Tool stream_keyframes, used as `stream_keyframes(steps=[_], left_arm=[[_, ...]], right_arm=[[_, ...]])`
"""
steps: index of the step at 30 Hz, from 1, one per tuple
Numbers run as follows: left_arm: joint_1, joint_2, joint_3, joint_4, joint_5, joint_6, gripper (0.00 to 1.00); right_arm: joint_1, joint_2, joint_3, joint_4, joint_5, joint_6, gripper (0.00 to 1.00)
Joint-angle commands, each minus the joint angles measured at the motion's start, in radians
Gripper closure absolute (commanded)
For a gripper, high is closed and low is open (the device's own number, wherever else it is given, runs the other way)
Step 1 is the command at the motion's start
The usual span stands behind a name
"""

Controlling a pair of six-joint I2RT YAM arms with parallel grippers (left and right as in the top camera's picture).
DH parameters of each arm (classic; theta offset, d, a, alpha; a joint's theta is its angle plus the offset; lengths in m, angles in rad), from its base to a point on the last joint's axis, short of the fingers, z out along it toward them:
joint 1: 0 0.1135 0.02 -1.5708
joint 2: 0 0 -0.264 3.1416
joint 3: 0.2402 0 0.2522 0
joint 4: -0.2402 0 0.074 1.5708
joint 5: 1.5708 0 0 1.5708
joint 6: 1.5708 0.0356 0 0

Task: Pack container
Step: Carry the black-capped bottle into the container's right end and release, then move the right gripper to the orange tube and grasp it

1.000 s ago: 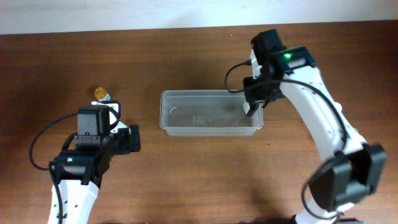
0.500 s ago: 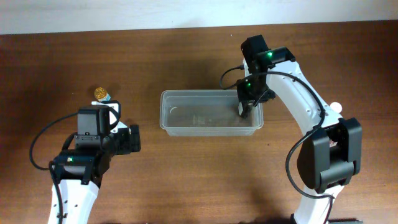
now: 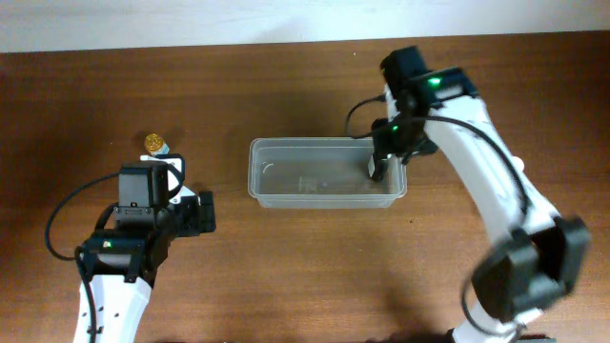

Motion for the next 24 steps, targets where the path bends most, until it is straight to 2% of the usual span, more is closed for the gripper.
stream_keyframes(steps=[1, 5, 8, 12, 16, 22, 23, 24], left_arm=[[0.006, 0.003, 0.021, 0.000, 0.011, -0.010, 0.01], [0.006, 0.003, 0.021, 0.000, 0.010, -0.010, 0.01], [0.006, 0.003, 0.021, 0.000, 0.010, -0.010, 0.01], [0.006, 0.003, 0.021, 0.000, 0.011, -0.010, 0.01], [0.006, 0.003, 0.021, 0.000, 0.011, -0.010, 0.01], [0.006, 0.003, 0.021, -0.001, 0.011, -0.010, 0.01], [0.006, 0.003, 0.021, -0.001, 0.011, -0.010, 0.01], [0.006, 0.003, 0.021, -0.001, 0.011, -0.010, 0.01]], right_arm=[[-0.069, -0.184, 0.066, -0.009, 0.158, 0.030, 0.28], [-0.283, -0.235, 0.066, -0.046, 0.154, 0.029, 0.20], [-0.451, -0.197, 0.032, -0.070, 0.082, 0.015, 0.16], [-0.575, -0.116, -0.040, -0.066, 0.032, 0.008, 0.16], [-0.603, -0.031, -0.064, -0.061, 0.007, -0.047, 0.16], [-0.603, 0.085, -0.064, -0.041, 0.003, -0.046, 0.16], [-0.603, 0.098, -0.064, -0.041, -0.001, -0.046, 0.17], [-0.603, 0.110, -0.064, -0.038, -0.005, -0.046, 0.22]])
